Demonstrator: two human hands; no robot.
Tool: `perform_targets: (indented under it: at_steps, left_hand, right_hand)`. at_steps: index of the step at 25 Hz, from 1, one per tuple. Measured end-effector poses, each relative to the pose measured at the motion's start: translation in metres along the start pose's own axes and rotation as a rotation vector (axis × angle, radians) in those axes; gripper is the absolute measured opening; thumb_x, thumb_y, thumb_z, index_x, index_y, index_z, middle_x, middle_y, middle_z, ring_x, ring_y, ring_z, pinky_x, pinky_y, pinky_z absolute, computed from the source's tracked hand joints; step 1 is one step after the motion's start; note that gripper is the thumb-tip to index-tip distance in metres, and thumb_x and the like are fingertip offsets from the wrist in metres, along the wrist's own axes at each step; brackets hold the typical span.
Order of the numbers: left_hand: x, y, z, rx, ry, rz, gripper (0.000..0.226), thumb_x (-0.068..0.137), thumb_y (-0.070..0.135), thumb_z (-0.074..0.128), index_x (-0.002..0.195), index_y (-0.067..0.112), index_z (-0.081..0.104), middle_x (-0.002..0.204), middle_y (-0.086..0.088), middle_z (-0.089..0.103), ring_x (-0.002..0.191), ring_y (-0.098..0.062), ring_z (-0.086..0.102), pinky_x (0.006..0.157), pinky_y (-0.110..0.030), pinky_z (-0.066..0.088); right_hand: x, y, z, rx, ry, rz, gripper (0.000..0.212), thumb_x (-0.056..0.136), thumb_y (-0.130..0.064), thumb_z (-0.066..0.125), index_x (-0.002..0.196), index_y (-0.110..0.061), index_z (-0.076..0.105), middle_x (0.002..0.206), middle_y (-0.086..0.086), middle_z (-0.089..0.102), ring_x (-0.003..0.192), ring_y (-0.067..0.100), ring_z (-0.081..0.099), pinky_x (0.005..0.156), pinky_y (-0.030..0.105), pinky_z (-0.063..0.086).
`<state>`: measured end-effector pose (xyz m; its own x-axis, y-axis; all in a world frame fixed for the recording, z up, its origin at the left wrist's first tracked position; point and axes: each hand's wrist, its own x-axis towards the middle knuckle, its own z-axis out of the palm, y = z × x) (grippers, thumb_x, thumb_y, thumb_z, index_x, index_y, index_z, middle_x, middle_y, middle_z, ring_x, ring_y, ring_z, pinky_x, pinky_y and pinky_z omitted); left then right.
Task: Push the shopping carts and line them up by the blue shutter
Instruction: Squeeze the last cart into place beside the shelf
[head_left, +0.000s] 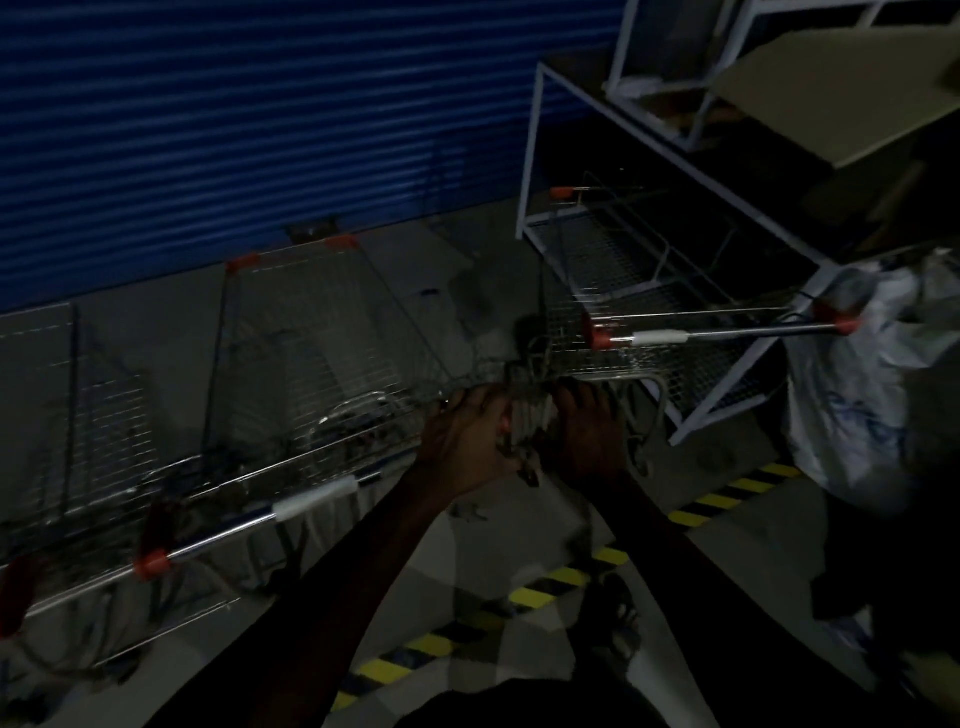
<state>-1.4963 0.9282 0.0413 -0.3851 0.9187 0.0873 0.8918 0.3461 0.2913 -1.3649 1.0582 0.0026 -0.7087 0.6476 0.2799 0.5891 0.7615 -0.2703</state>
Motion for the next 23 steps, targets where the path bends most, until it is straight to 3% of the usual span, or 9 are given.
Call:
perform_targets:
  at_steps: [6,10,14,20,23]
  left_hand:
    - [0.123,0.109,0.052,0.027,-0.035,0.029,0.091,0.064,0.057,0.066,0.144,0.033,0.029,0.144,0.001,0.036,0.128,-0.027,0.034,0.102,-0.045,0.032]
    - [0.199,0.182,0.094,0.071,-0.007,0.073,0.087,0.063,0.060,0.065,0.140,0.032,0.036,0.140,0.000,0.041,0.130,-0.028,0.033,0.106,-0.052,0.027]
    - [0.264,0.224,0.123,0.134,-0.072,-0.026,0.084,0.062,0.053,0.069,0.138,0.033,0.037,0.139,0.001,0.044,0.125,-0.027,0.041,0.102,-0.047,0.031]
    - [0.309,0.221,0.160,0.133,-0.235,-0.093,0.077,0.071,0.054,0.062,0.138,0.024,0.040,0.137,-0.004,0.050,0.126,-0.028,0.046,0.104,-0.041,0.033]
    - [0.321,0.210,0.168,0.143,-0.335,-0.116,0.072,0.072,0.048,0.067,0.135,0.020,0.045,0.130,-0.007,0.057,0.121,-0.029,0.051,0.100,-0.039,0.037]
  right_hand:
    - [0.055,0.161,-0.015,-0.108,-0.058,0.048,0.068,0.074,-0.057,0.050,0.132,-0.021,0.051,0.136,0.012,0.053,0.123,0.038,0.049,0.097,0.055,0.040]
    - [0.085,0.275,-0.027,-0.159,-0.109,-0.007,0.069,0.077,-0.064,0.042,0.131,-0.021,0.049,0.132,0.017,0.057,0.121,0.040,0.053,0.095,0.058,0.042]
    - [0.116,0.365,-0.040,-0.190,-0.258,0.010,0.073,0.077,-0.057,0.038,0.136,-0.017,0.050,0.139,0.018,0.050,0.130,0.042,0.042,0.105,0.062,0.029]
    - [0.156,0.442,-0.035,-0.283,-0.305,-0.181,0.040,0.074,-0.037,0.055,0.107,-0.017,0.065,0.109,0.016,0.064,0.099,0.042,0.060,0.082,0.052,0.048]
    - [0.170,0.447,-0.034,-0.341,-0.306,-0.193,0.026,0.072,-0.033,0.054,0.081,-0.014,0.069,0.072,0.009,0.066,0.068,0.033,0.065,0.058,0.038,0.052]
